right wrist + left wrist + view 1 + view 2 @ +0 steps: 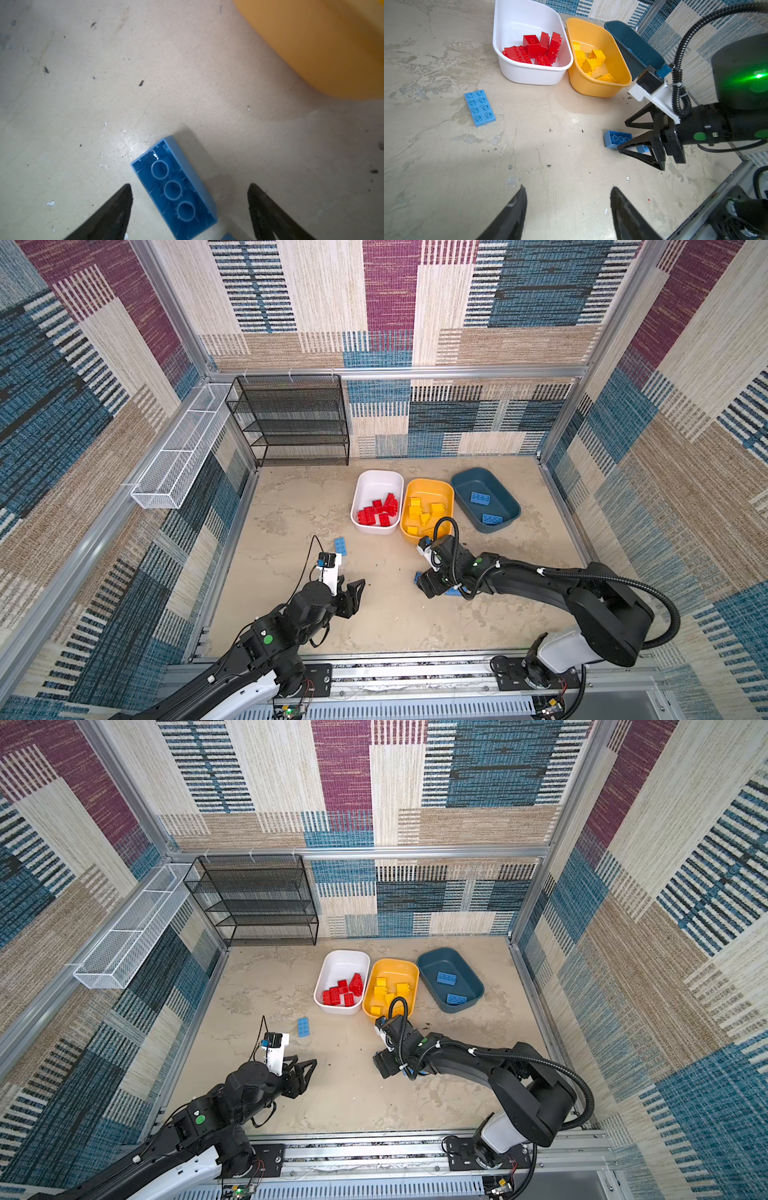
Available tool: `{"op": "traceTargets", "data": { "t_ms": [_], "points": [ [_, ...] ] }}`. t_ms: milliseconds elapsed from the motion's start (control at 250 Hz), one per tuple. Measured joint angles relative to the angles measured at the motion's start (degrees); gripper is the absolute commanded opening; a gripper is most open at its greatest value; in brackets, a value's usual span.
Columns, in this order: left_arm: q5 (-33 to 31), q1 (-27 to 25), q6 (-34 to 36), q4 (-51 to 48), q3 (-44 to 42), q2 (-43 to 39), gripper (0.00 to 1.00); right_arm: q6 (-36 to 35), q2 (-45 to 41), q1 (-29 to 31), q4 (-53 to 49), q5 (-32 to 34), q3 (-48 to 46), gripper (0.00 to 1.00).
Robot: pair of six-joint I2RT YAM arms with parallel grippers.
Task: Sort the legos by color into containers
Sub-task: 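Grasp a blue brick beside the yellow tub with the right gripper while the left withdraws, then carry the blue brick into the teal tub and open the right gripper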
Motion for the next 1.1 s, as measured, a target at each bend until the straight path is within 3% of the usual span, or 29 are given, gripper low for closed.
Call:
{"op": "traceTargets", "data": {
  "t_ms": [80,380,544,924,1100],
  "points": [
    [0.0,0.0,-0.2,-0.2,0.0,0.2,0.65,0.0,1.1,0.1,0.2,0.9,0.3,0.67],
    [-0.1,0.0,-0.2,-0.7,0.0,0.5,0.65,0.9,2.9,1.2,0.3,3.7,0.7,0.5],
    [-0.1,0.0,-0.2,-0.9,0.0,0.5,0.65,2.5,2.7,1.2,0.3,5.0,0.8,0.33],
    [-0.2,0.0,-0.2,-1.2,0.0,-0.4,0.65,4.9,-3.0,0.7,-3.7,5.4,7.1,0.38],
    [-0.1,0.0,-0.2,-1.3,0.0,0.8,0.65,5.1,-4.7,-7.0,-5.2,3.9,14.2,0.38]
  ]
}}
